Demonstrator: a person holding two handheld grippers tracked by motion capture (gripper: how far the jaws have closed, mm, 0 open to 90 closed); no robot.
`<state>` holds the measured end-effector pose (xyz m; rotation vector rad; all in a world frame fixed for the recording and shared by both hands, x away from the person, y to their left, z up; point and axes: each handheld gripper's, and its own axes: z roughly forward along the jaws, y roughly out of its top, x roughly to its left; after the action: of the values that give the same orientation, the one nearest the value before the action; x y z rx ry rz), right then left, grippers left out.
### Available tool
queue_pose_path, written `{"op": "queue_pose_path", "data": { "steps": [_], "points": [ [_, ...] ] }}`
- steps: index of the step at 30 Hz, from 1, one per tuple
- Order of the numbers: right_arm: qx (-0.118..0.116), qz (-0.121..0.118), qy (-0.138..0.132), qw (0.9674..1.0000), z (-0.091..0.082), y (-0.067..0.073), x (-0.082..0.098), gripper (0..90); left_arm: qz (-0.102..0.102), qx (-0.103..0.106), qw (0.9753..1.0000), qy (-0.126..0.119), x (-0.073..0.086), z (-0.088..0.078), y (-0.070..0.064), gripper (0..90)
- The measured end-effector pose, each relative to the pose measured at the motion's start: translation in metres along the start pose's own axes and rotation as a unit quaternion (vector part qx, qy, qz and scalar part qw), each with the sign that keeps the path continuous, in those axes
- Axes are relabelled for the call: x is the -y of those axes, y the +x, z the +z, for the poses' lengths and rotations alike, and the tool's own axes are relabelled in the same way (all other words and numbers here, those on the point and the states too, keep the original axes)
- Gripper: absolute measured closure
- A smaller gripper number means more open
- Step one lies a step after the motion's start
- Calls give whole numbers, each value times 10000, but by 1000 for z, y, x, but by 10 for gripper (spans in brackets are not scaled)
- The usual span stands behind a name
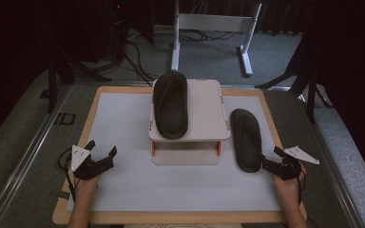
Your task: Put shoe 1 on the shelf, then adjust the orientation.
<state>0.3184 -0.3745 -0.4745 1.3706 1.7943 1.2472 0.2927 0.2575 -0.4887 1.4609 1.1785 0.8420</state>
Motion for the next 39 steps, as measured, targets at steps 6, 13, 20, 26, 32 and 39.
{"op": "queue_pose_path", "data": {
  "steps": [6,13,20,26,32,39],
  "points": [
    [15,24,17,10000,-1,0,0,168,77,-21,10000,4,0,0,-1,107],
    [-9,149,157,9998,-6,-8,-5,172,96,-44,9999,10,0,0,-2,107],
    [-26,262,445,9987,-12,-20,-25,173,53,-86,9999,43,0,1,-1,108],
    [-160,100,558,9983,-11,-22,-48,203,19,-113,9999,52,-1,1,-1,108],
    [-292,-53,686,9972,-7,-21,-75,208,2,-132,9999,63,-1,1,-1,108],
    [-257,-301,802,9960,-3,-21,-103,239,-6,-139,9999,69,-1,2,-1,108]
  ]
}}
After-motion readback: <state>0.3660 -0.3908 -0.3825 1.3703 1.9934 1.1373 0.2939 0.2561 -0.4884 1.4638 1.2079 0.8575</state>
